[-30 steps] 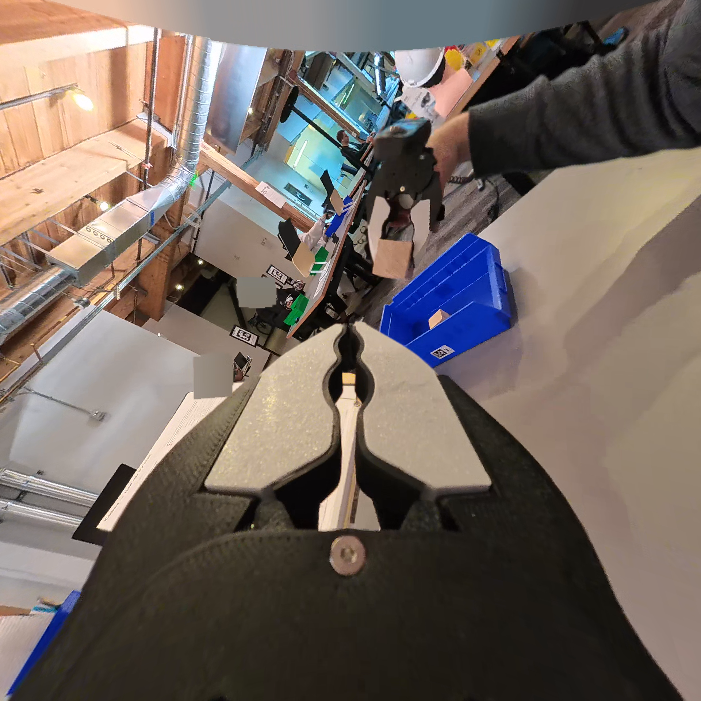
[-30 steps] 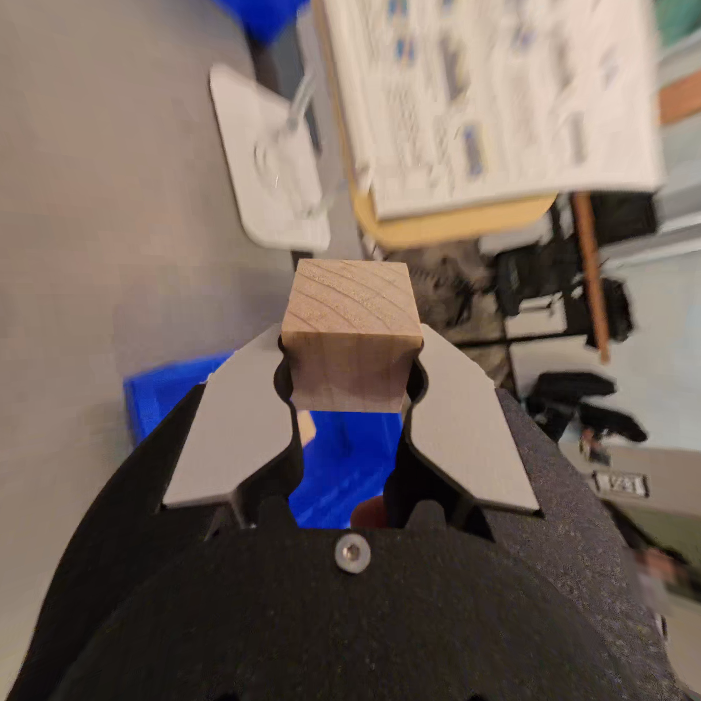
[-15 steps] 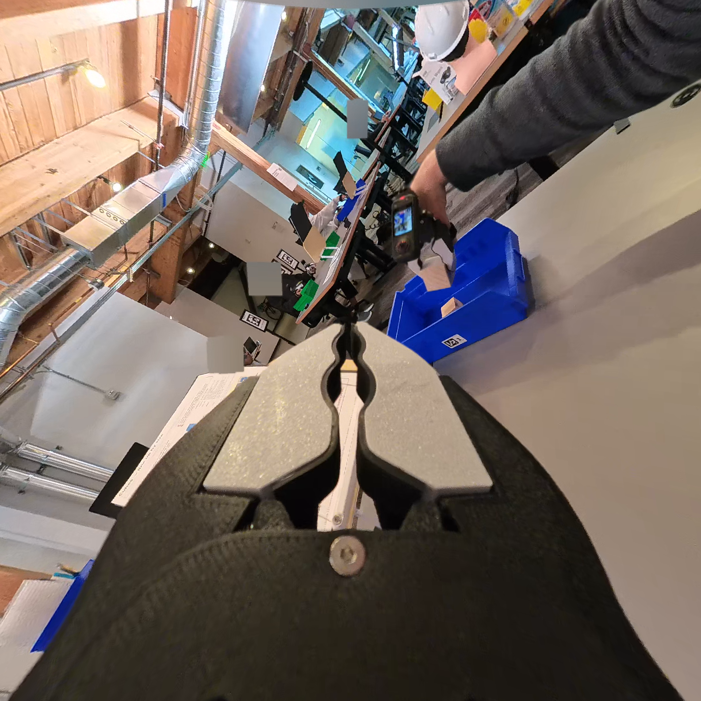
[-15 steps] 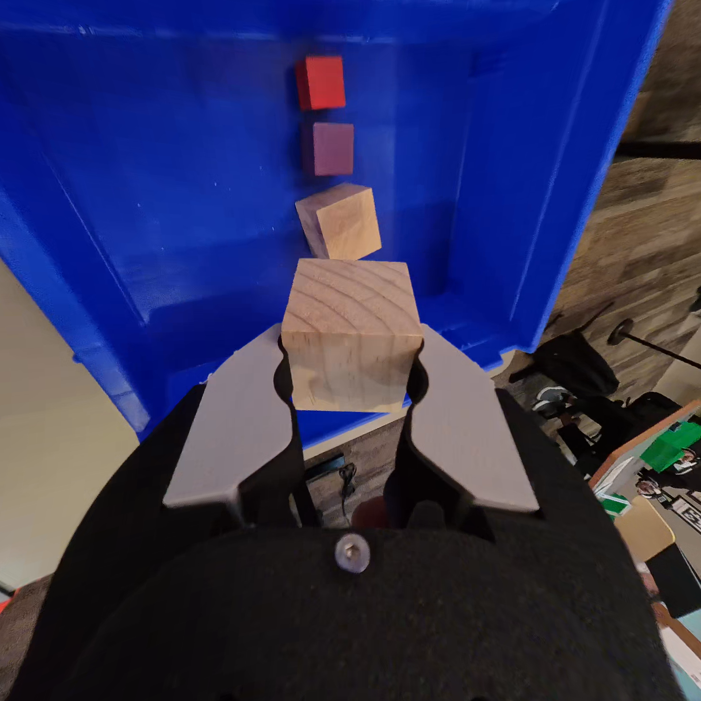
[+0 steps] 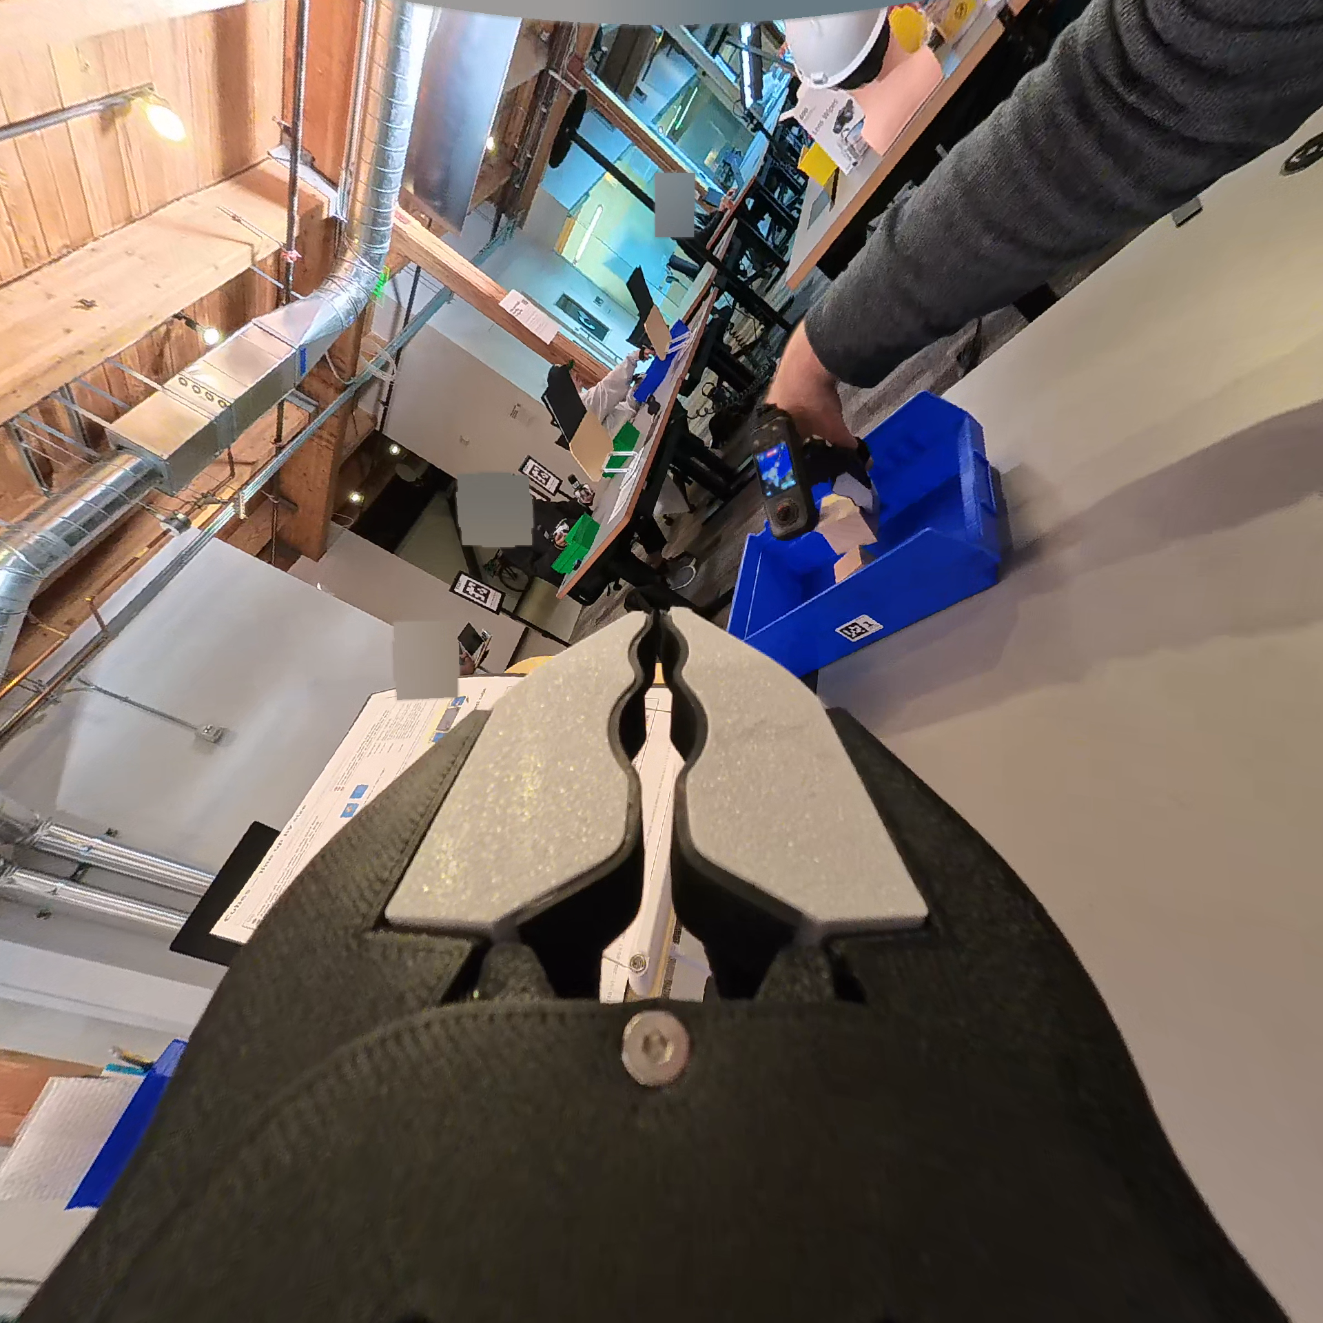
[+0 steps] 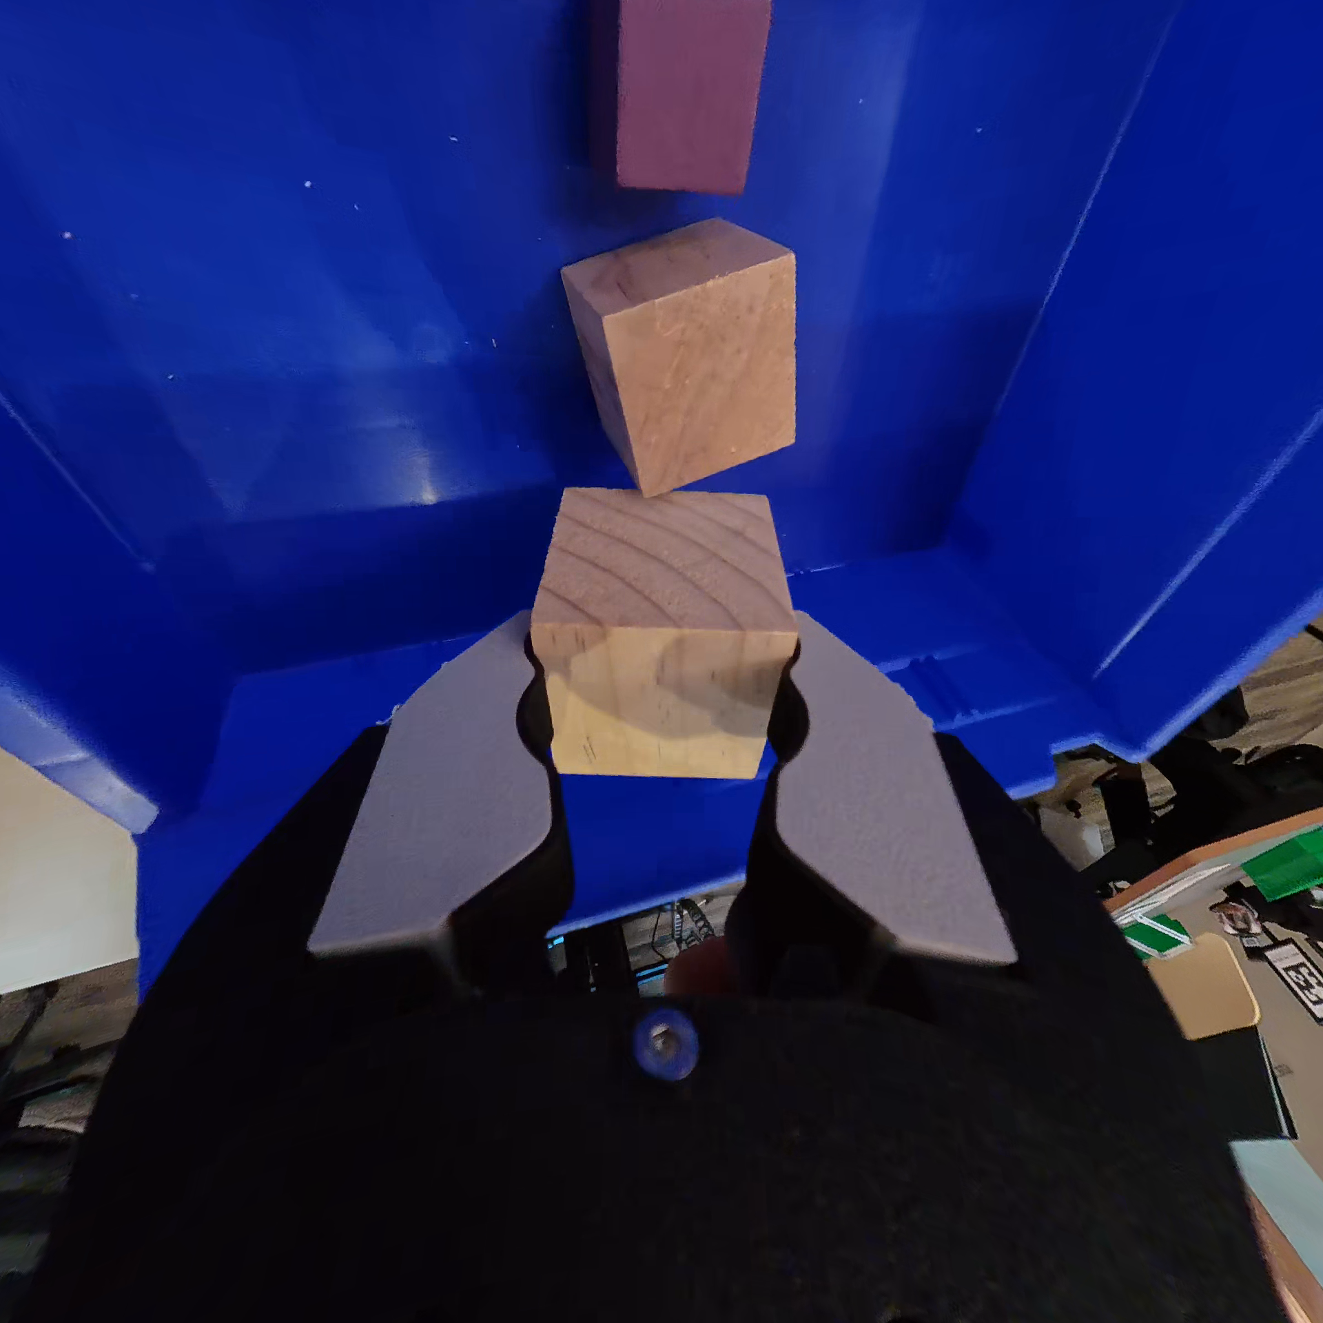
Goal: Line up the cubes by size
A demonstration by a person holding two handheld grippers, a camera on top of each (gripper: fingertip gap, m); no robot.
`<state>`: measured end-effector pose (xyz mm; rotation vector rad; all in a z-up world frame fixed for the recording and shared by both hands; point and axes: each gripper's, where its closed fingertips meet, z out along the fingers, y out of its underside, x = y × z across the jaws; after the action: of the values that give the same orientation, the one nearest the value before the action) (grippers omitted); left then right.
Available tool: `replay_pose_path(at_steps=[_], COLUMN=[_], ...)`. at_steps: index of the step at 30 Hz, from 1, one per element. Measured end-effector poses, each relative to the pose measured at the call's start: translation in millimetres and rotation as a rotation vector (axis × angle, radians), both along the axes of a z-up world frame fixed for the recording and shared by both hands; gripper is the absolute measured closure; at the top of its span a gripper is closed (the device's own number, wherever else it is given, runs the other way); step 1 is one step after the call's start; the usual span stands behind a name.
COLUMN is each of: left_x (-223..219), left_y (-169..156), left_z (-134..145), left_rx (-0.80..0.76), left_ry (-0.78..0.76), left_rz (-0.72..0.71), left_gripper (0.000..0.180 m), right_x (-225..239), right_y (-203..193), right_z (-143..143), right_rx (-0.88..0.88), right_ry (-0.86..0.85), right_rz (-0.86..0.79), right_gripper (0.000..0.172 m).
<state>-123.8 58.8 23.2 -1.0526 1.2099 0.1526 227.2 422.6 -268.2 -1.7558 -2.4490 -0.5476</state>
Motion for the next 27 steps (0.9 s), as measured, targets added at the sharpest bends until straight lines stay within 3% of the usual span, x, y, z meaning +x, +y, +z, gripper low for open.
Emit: replay_pose_path(at_steps=[12,27], left_x=[2,5], left_y=[3,6], left_z=[-4,-8], left_rx=[-0.012,-0.028], left_ry=[0.009,0.016], left_rz=[-0.006,-0.014], left_gripper=[0.18,0.18], right_x=[1,0], right_y=[5,10], right_z=[-24,-25], right_rx=[-0.034,-0.049], right_ry=[-0.11,-0.104], right_rz=[0.035,0.013], right_gripper=[0.113,0.11])
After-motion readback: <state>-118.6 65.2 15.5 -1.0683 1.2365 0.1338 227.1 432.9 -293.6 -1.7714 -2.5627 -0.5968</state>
